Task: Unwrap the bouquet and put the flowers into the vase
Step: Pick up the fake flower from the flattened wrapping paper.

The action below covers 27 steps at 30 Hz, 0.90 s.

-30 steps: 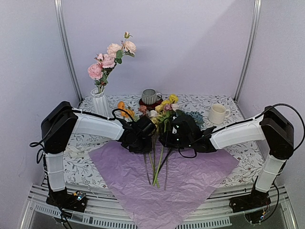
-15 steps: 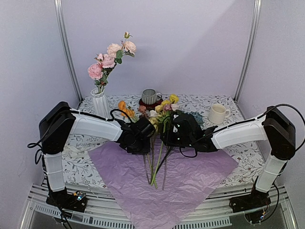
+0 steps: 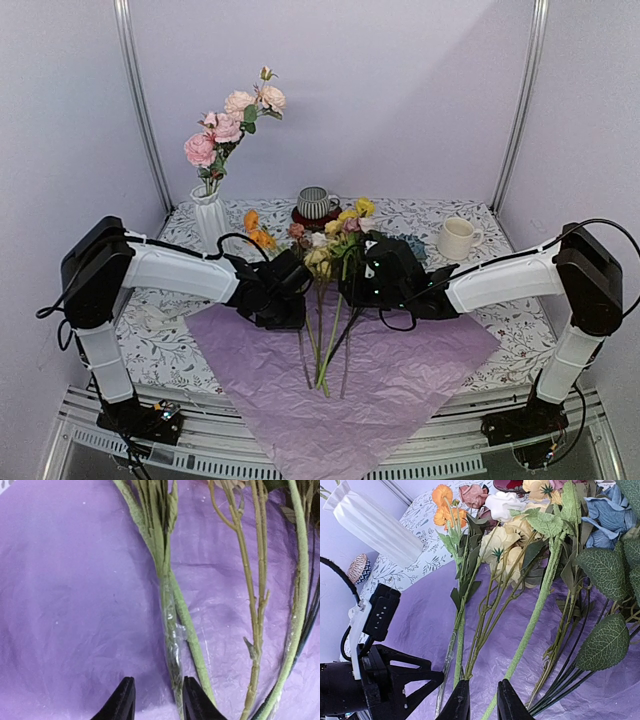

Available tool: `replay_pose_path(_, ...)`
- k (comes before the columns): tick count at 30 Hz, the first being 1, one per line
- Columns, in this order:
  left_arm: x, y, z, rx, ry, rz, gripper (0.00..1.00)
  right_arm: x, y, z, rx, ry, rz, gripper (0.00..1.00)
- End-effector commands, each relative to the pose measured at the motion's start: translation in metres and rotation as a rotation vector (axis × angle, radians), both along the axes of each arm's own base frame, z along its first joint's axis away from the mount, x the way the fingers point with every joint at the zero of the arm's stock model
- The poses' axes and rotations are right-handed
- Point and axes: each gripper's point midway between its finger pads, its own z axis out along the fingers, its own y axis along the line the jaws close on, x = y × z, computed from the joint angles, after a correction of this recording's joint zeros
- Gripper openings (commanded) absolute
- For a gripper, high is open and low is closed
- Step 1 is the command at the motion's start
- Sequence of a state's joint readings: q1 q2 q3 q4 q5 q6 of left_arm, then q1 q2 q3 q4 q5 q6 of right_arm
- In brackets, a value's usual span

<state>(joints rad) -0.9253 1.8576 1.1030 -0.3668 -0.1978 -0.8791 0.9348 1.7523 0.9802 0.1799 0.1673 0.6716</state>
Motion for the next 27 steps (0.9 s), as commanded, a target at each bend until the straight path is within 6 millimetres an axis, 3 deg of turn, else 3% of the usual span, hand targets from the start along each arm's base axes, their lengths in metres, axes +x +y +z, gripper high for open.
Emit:
replay_pose_path(1,-0.003,-0.014,-0.013,0.026,0.031,-0.054,0.35,0.001,-0.007,0.007,-0.01,-0.019,-0.012,0.21)
replay_pose_path(5,-0.002,-0.02,-0.016,0.035,0.04,-0.076,0.36,0.001,-0.01,0.008,-0.019,-0.027,-0.019,0.21)
replay_pose_path(7,-0.001,-0.015,-0.028,0.094,0.063,-0.061,0.33,0.003,-0.013,0.007,-0.024,-0.029,-0.03,0.21)
replay_pose_path(9,-0.002,-0.008,-0.028,0.125,0.066,-0.046,0.29,0.003,-0.014,0.007,-0.024,-0.03,-0.031,0.21)
replay_pose_path(10,-0.001,-0.007,-0.026,0.126,0.06,-0.04,0.26,0.004,-0.014,0.007,-0.028,-0.033,-0.03,0.21)
replay_pose_path(13,0.0,-0.008,-0.02,0.119,0.048,-0.04,0.04,0.006,-0.018,0.008,-0.038,-0.043,-0.037,0.21)
replay_pose_path(15,0.0,-0.006,-0.017,0.126,0.042,-0.034,0.0,0.009,-0.021,0.011,-0.044,-0.054,-0.041,0.21)
replay_pose_path(21,0.005,-0.005,0.025,0.08,-0.046,-0.003,0.0,0.017,-0.037,0.029,-0.06,-0.112,-0.074,0.21)
replay_pose_path(27,0.004,0.017,0.064,0.053,-0.142,0.069,0.0,0.025,-0.046,0.055,-0.079,-0.198,-0.065,0.21)
